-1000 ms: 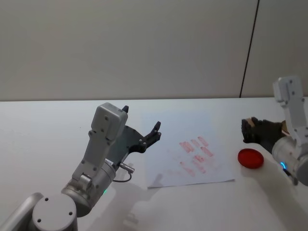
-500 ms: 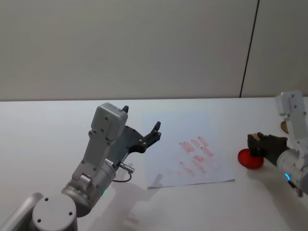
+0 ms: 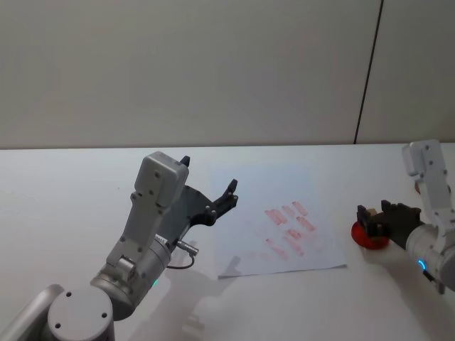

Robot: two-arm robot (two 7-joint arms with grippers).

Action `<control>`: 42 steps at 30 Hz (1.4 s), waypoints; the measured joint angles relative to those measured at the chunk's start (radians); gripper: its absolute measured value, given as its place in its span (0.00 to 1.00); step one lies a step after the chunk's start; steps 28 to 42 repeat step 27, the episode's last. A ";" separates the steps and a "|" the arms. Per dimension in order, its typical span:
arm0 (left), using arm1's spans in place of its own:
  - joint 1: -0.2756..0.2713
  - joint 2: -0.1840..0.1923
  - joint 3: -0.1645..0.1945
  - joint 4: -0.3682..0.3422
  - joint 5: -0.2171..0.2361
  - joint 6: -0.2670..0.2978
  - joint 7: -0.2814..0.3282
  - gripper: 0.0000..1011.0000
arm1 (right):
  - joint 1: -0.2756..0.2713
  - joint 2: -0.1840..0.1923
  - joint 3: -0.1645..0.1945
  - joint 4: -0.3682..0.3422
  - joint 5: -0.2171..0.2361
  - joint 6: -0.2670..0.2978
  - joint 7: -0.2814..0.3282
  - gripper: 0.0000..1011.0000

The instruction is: Use the one hand to pick up the stamp and affix it onto the A4 paper.

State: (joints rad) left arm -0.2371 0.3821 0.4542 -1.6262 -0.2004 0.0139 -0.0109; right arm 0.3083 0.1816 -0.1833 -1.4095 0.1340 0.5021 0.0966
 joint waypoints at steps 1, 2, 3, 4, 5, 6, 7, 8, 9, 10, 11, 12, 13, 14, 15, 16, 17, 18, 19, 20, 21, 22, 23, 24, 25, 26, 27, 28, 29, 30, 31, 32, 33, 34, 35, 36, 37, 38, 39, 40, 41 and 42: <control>0.000 0.000 0.000 0.000 0.000 0.000 0.000 0.98 | 0.000 0.000 0.000 0.000 0.000 0.000 0.001 0.45; 0.000 0.000 0.000 0.000 0.000 0.000 0.000 0.98 | 0.000 0.000 0.000 -0.001 0.000 -0.001 0.002 0.47; 0.000 0.000 0.000 0.000 0.000 0.000 0.000 0.98 | 0.000 0.000 0.000 -0.002 0.000 -0.002 0.002 0.53; 0.000 0.000 0.000 0.000 0.000 0.000 0.000 0.98 | -0.001 0.000 0.000 -0.004 0.000 -0.003 0.002 0.55; 0.000 0.000 0.000 0.000 0.000 0.000 0.000 0.98 | -0.001 0.000 0.000 -0.007 -0.001 -0.004 0.002 0.57; 0.000 0.000 0.000 0.000 0.000 0.000 0.000 0.98 | -0.003 0.001 0.000 -0.011 -0.001 -0.008 0.002 0.63; 0.000 0.000 0.000 0.000 0.000 0.000 0.000 0.98 | -0.004 0.001 0.001 -0.016 -0.002 -0.011 0.002 0.65; 0.000 0.000 0.000 0.000 0.000 0.000 0.000 0.98 | -0.006 0.002 0.001 -0.022 -0.002 -0.013 0.002 0.67; 0.000 0.000 0.000 0.000 0.000 0.000 0.000 0.98 | -0.010 0.004 0.002 -0.030 -0.003 -0.018 0.002 0.73; 0.000 0.000 0.000 0.000 0.000 0.000 0.000 0.98 | -0.011 0.004 0.003 -0.035 -0.004 -0.022 0.002 0.75; 0.000 0.000 0.000 0.000 0.000 0.000 0.000 0.98 | -0.013 0.005 0.003 -0.040 -0.005 -0.025 0.002 0.77; 0.000 0.000 0.000 0.000 0.000 0.000 0.000 0.98 | -0.016 0.007 0.004 -0.047 -0.006 -0.029 0.002 0.81; 0.000 0.000 0.000 0.000 0.000 0.000 0.000 0.98 | -0.021 0.009 0.005 -0.058 -0.009 -0.037 0.001 0.84; 0.000 0.000 0.000 0.000 0.000 0.000 0.000 0.98 | -0.023 0.010 0.005 -0.064 -0.010 -0.040 0.001 0.86; 0.000 0.000 0.000 0.000 0.000 0.000 0.000 0.98 | -0.026 0.012 0.006 -0.070 -0.011 -0.046 0.000 0.88; 0.000 0.000 0.000 0.000 0.000 0.000 0.000 0.98 | -0.032 0.015 0.008 -0.084 -0.014 -0.056 -0.001 0.93; 0.000 0.000 0.000 0.000 0.000 0.000 0.000 0.98 | -0.035 0.017 0.009 -0.090 -0.016 -0.063 -0.001 0.94; 0.000 0.000 0.000 0.000 0.000 0.000 0.000 0.98 | -0.038 0.019 0.009 -0.097 -0.017 -0.068 -0.001 0.95; 0.000 0.000 0.000 0.000 0.000 0.000 0.000 0.98 | -0.045 0.023 0.012 -0.111 -0.020 -0.079 -0.002 0.97; 0.000 0.000 0.000 0.000 0.000 0.000 0.000 0.98 | -0.048 0.025 0.012 -0.115 -0.022 -0.085 -0.002 0.99; 0.000 0.000 0.000 0.000 0.000 0.000 0.000 0.98 | -0.055 0.029 0.014 -0.130 -0.025 -0.100 -0.003 0.99; 0.000 0.000 0.000 0.000 0.000 0.000 0.000 0.98 | -0.058 0.032 0.015 -0.136 -0.027 -0.107 -0.004 0.99; 0.000 0.000 0.000 0.000 0.000 0.000 0.000 0.98 | -0.061 0.034 0.016 -0.143 -0.028 -0.113 -0.004 0.99; 0.000 0.000 0.000 0.000 0.000 0.000 0.000 0.98 | -0.065 0.036 0.017 -0.149 -0.030 -0.120 -0.004 0.99; 0.000 0.000 0.000 0.000 0.000 0.000 0.000 0.98 | -0.073 0.041 0.020 -0.164 -0.033 -0.135 -0.005 0.99; 0.000 0.000 0.000 0.000 0.000 0.000 0.000 0.98 | -0.076 0.043 0.021 -0.170 -0.034 -0.142 -0.005 0.99; 0.000 0.000 0.000 0.000 0.000 0.000 0.000 0.98 | -0.079 0.046 0.022 -0.177 -0.036 -0.151 -0.006 0.99; 0.000 0.000 0.000 0.000 0.000 0.000 0.000 0.98 | -0.079 0.046 0.022 -0.177 -0.036 -0.151 -0.006 0.99; 0.000 0.000 0.000 0.000 0.000 0.000 0.000 0.98 | -0.079 0.046 0.022 -0.177 -0.036 -0.151 -0.006 0.99; 0.000 0.000 0.000 0.000 0.000 0.000 0.000 0.98 | -0.079 0.046 0.022 -0.177 -0.036 -0.151 -0.006 0.99; 0.000 0.000 0.000 0.000 0.000 0.000 0.000 0.98 | -0.079 0.046 0.022 -0.177 -0.036 -0.151 -0.006 0.99; 0.000 0.000 0.000 0.000 0.000 0.000 0.000 0.98 | -0.079 0.046 0.022 -0.177 -0.036 -0.151 -0.006 0.99; 0.000 0.000 0.000 0.000 0.000 0.000 0.000 0.98 | -0.079 0.046 0.022 -0.177 -0.036 -0.151 -0.006 0.99; 0.000 0.000 0.000 0.000 0.000 0.000 0.000 0.98 | -0.079 0.046 0.022 -0.177 -0.036 -0.151 -0.006 0.99; 0.000 0.000 0.000 0.000 0.000 0.000 0.000 0.98 | -0.079 0.046 0.022 -0.177 -0.036 -0.151 -0.006 0.99; 0.000 0.000 0.000 0.000 0.000 0.000 0.000 0.98 | -0.079 0.046 0.022 -0.177 -0.036 -0.151 -0.006 0.99; 0.000 0.000 0.000 0.000 0.000 0.000 0.000 0.98 | -0.079 0.046 0.022 -0.177 -0.036 -0.151 -0.006 0.99; 0.000 0.000 0.000 0.000 0.000 0.000 0.000 0.98 | -0.079 0.046 0.022 -0.177 -0.036 -0.151 -0.006 0.99; 0.000 0.000 0.000 0.000 0.000 0.000 0.000 0.98 | -0.079 0.046 0.022 -0.177 -0.036 -0.151 -0.006 0.99; 0.000 0.000 0.000 0.000 0.000 0.000 0.000 0.98 | -0.079 0.046 0.022 -0.177 -0.036 -0.151 -0.006 0.99; 0.000 0.000 0.000 0.000 0.000 0.000 0.000 0.98 | -0.079 0.046 0.022 -0.177 -0.036 -0.151 -0.006 0.99; 0.000 0.000 0.000 0.000 0.000 0.000 0.000 0.98 | -0.079 0.046 0.022 -0.177 -0.036 -0.151 -0.006 0.99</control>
